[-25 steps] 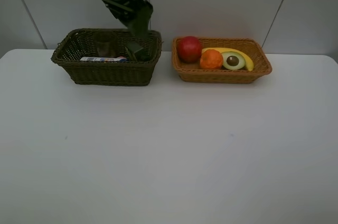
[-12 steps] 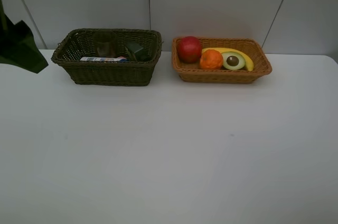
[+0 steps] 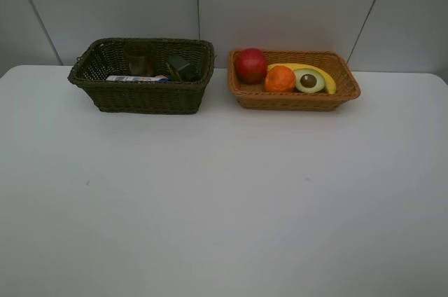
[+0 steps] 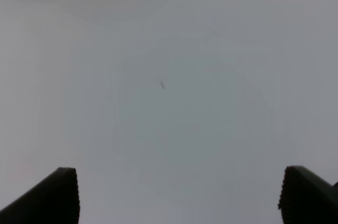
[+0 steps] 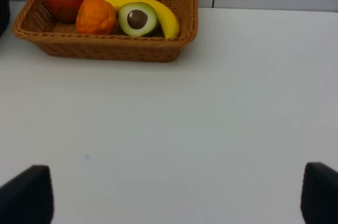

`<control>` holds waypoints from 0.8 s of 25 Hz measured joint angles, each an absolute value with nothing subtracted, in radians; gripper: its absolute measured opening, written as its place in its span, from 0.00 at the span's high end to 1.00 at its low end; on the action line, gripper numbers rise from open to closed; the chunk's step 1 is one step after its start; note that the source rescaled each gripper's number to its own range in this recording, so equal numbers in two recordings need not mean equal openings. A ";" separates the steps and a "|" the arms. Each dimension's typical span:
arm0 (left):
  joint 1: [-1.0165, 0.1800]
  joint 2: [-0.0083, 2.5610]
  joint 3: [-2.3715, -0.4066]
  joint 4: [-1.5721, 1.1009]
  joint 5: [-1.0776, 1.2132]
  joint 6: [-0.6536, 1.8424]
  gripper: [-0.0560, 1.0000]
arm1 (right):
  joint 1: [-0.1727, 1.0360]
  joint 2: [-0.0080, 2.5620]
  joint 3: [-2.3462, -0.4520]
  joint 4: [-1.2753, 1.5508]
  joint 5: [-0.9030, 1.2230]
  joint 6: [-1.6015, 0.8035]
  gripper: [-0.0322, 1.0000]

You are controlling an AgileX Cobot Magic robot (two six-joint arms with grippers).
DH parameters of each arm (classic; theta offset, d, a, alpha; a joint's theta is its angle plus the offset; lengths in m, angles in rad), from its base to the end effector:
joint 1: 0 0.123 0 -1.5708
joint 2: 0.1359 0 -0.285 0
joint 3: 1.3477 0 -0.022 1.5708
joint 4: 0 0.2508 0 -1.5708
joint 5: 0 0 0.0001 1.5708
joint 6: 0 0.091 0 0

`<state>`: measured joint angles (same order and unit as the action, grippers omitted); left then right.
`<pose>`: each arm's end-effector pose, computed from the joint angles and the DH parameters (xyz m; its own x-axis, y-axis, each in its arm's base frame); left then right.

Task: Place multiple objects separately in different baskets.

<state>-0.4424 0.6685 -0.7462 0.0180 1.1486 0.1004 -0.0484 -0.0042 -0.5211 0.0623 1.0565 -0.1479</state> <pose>0.0878 -0.0399 0.3154 -0.7028 0.4520 -0.5493 0.4983 0.8639 0.0732 -0.0077 0.0053 0.2836 -0.4253 -0.0963 -0.8999 -0.0507 0.9953 -0.0826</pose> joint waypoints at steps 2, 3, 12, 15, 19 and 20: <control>-0.442 0.595 -0.698 0.018 1.150 0.085 0.00 | -0.048 -0.004 -0.521 0.062 1.056 -0.148 0.01; -0.442 0.567 -0.675 0.017 1.150 0.081 0.00 | -0.048 -0.004 -0.521 0.062 1.056 -0.148 0.01; -0.442 0.373 -0.486 -0.015 1.074 0.067 0.00 | -0.048 -0.004 -0.521 0.062 1.056 -0.148 0.01; -0.442 0.351 -0.442 -0.018 1.060 0.067 0.00 | -0.048 -0.004 -0.521 0.062 1.056 -0.148 0.01; -0.442 0.348 -0.419 -0.032 1.068 0.067 0.00 | -0.048 -0.004 -0.521 0.062 1.056 -0.148 0.01; -0.442 0.347 -0.419 -0.033 1.068 0.067 0.00 | -0.048 -0.004 -0.521 0.062 1.056 -0.148 0.01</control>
